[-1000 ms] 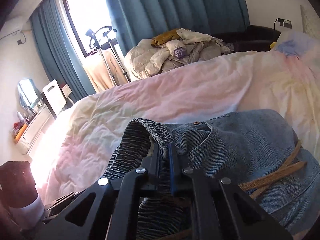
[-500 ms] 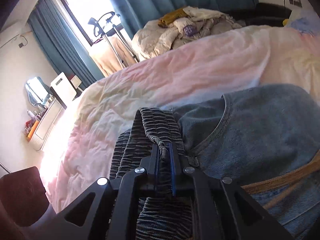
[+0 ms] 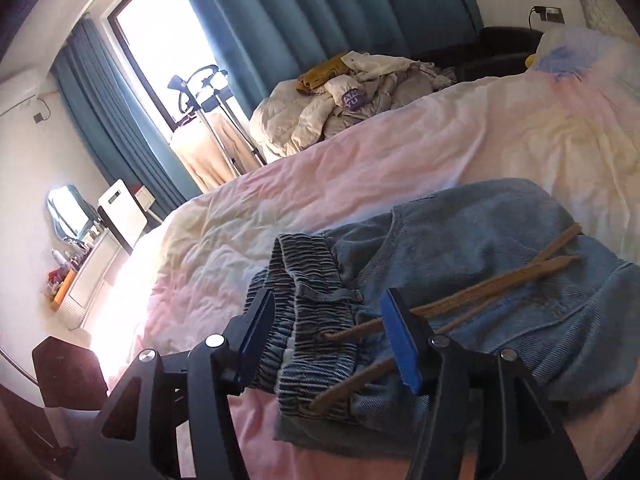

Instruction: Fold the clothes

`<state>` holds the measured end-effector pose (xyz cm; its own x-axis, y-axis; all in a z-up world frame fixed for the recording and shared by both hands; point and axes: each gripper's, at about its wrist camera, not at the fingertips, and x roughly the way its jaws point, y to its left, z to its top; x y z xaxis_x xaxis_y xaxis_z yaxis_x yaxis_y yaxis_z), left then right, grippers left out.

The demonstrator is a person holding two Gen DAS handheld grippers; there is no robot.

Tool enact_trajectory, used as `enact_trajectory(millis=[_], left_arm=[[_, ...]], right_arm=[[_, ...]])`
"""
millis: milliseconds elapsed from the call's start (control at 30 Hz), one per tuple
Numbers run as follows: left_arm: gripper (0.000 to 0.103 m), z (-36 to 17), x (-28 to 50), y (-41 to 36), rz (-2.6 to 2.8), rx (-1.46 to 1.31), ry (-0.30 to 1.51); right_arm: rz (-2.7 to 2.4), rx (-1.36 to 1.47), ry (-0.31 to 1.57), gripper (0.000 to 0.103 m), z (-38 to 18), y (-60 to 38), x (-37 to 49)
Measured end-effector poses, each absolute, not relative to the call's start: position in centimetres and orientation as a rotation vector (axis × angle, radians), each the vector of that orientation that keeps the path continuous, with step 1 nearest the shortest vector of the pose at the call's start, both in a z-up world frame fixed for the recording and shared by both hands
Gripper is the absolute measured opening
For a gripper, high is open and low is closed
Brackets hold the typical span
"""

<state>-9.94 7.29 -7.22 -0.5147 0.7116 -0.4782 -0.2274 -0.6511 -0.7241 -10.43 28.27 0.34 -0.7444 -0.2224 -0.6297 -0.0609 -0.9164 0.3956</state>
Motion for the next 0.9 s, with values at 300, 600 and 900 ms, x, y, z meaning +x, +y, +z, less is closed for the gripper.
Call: enact_trajectory(millis=[300, 600, 900], left_arm=[[0.059, -10.0, -9.3, 8.2, 2.144, -1.206, -0.816], [0.074, -12.6, -10.3, 8.3, 1.984, -1.182, -1.002], [0.075, -13.5, -11.6, 7.6, 2.019, -1.284, -1.047]], right_arm=[[-2.573, 1.164, -0.862, 0.046, -2.2, 29.4, -10.3], [-2.311, 1.346, -1.233, 0.016, -8.3, 31.4, -11.3], [-2.334, 1.340, -1.225, 0.013, -7.9, 31.4, -11.3]])
